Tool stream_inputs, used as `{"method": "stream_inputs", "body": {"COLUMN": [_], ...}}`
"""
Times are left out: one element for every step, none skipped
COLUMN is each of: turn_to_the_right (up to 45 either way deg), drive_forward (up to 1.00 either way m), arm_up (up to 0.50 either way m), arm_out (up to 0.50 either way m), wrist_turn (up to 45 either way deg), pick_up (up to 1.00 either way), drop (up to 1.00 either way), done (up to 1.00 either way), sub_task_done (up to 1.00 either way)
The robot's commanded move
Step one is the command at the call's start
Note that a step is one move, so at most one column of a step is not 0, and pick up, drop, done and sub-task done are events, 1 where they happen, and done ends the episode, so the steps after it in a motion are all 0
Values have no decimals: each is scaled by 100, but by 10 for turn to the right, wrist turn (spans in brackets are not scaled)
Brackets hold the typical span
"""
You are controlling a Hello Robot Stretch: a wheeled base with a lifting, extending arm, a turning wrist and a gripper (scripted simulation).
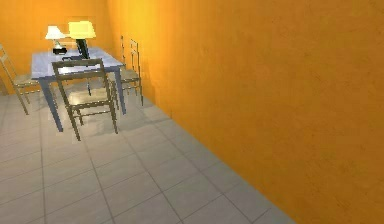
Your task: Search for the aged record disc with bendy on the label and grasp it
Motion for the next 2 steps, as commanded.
{"method": "stream_inputs", "body": {"turn_to_the_right": [0, 0], "drive_forward": [0, 0], "arm_up": [0, 0], "arm_out": [0, 0], "wrist_turn": [0, 0], "pick_up": [100, 0], "drop": [0, 0], "done": [0, 100], "sub_task_done": [0, 0]}}
